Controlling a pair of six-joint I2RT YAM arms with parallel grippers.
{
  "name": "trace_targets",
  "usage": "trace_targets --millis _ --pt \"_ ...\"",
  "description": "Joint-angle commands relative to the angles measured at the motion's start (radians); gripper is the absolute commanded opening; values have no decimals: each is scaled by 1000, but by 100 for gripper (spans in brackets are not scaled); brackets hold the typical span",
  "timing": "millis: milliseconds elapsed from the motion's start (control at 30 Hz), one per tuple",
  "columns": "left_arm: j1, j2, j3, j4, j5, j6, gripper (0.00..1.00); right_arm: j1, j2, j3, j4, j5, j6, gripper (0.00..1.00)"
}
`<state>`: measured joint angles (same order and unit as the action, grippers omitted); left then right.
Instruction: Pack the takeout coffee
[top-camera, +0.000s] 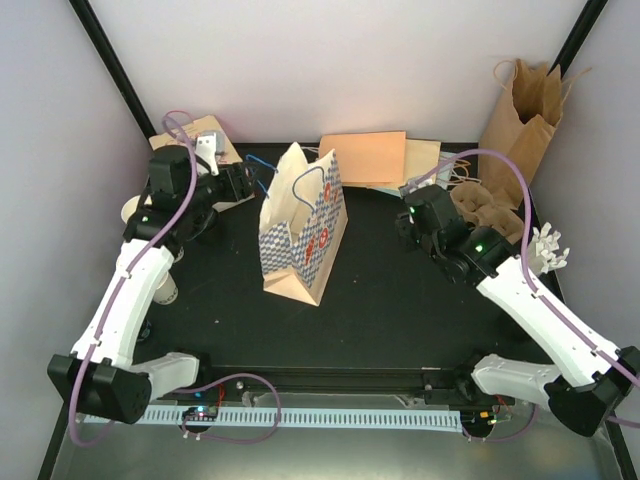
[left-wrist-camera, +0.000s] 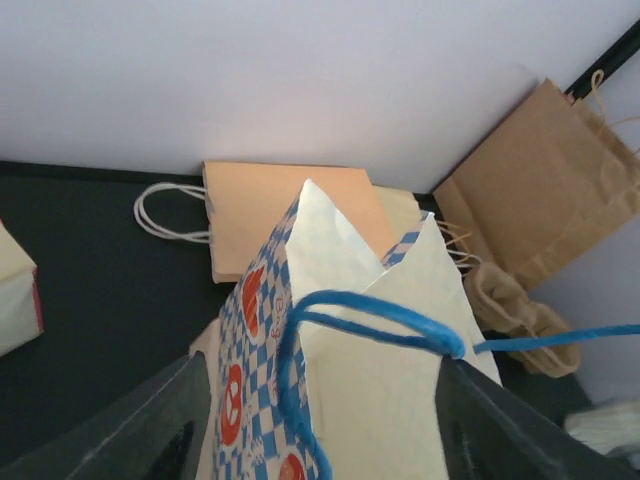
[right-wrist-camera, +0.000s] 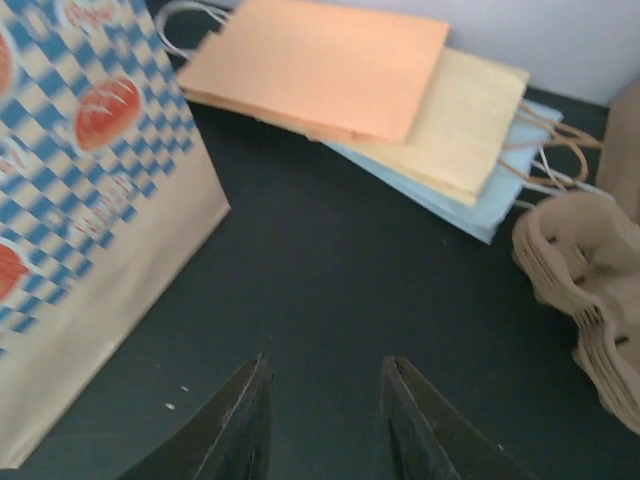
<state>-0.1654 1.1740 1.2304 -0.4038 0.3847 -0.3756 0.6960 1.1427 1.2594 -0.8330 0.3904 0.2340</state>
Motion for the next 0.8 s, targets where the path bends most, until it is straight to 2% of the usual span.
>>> trace_targets --millis 0,167,367,400,467,500,533,600,767 --pt "6 -86 27 -55 8 24 71 -56 -49 -81 46 3 27 34" --pt "6 -225 -8 -109 7 29 87 -168 -22 -127 44 -158 31 35" --pt "5 -383 -47 -221 -23 34 92 -188 22 -136 60 -222 39 39" --pt "6 -410 -65 -236 -27 29 93 -188 25 -140 69 -237 45 49" --pt "6 -467 -122 -261 -31 12 98 -188 30 -146 91 -270 57 53" --pt "6 -493 -152 -275 -37 1 99 -188 31 -150 102 -282 63 59" --pt "6 -519 -183 -287 -43 -15 99 -188 32 -154 111 -287 74 70" --pt "6 -560 -237 -323 -74 -55 99 -188 32 -159 118 -265 110 98" --pt "6 -577 -280 -492 -174 -144 99 -190 62 -128 85 -140 188 100"
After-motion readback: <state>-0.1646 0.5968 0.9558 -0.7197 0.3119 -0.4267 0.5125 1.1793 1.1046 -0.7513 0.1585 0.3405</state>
